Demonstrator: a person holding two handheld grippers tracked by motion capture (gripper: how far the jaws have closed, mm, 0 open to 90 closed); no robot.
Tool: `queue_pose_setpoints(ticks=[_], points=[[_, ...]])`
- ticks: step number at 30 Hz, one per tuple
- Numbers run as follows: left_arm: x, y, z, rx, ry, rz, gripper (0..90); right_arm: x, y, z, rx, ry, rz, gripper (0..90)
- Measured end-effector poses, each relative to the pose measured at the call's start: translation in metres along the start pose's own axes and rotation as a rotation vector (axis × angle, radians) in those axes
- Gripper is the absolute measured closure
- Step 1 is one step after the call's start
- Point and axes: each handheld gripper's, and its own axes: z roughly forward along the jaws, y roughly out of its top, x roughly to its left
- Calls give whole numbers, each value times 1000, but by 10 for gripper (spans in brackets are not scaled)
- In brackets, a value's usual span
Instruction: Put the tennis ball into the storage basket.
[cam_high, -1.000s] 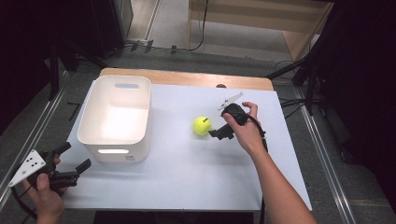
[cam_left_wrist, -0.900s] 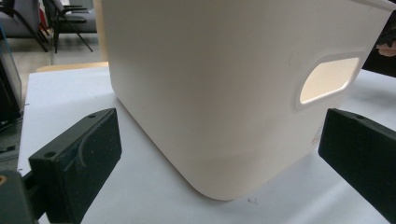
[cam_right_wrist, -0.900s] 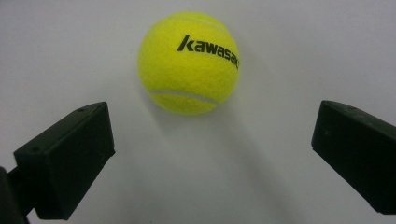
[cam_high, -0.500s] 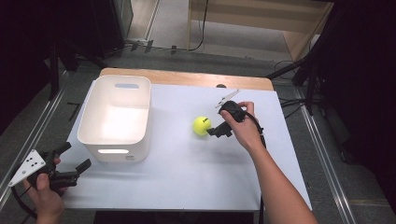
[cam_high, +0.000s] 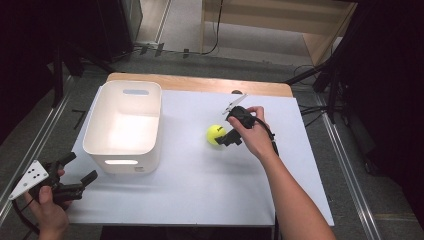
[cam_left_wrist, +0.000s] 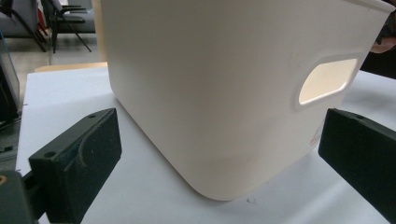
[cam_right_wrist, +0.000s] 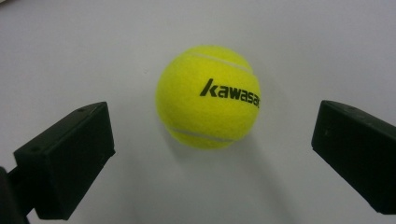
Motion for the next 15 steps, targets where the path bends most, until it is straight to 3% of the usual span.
queue_pose_setpoints(ticks=[15], points=[[0, 0, 0, -2, -1, -5, 0, 2, 15, 24, 65, 6, -16, 0]])
